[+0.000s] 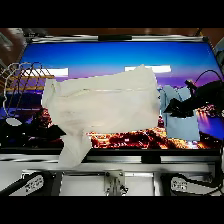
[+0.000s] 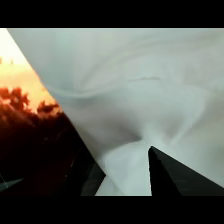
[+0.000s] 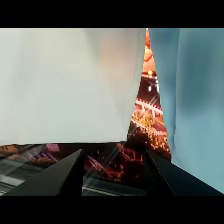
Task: Fold the shirts.
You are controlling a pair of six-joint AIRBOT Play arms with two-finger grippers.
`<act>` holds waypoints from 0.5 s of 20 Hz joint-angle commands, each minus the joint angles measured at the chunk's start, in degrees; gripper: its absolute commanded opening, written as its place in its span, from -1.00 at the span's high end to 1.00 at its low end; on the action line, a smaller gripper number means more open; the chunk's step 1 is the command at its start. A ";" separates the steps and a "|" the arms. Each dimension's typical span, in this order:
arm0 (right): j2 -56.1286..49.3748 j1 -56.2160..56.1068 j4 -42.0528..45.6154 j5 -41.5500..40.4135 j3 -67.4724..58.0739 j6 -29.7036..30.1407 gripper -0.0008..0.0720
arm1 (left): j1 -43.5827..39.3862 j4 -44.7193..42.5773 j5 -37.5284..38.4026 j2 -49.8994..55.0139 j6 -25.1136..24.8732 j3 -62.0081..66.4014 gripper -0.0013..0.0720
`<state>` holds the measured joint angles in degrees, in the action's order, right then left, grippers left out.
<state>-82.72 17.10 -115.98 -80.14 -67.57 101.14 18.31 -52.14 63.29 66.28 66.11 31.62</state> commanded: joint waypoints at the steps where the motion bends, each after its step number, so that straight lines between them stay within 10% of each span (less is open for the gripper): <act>1: 0.09 0.04 0.37 0.31 0.09 -0.66 -0.38 | 2.19 1.16 -0.94 0.48 -1.79 4.22 -0.25; 10: 0.00 0.04 0.52 2.03 0.09 -3.56 -0.38 | 2.03 -0.31 1.81 6.75 -6.64 6.34 -0.04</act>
<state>-82.67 17.17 -115.61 -78.50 -67.51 98.78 20.43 -52.10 65.65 71.70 61.23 37.54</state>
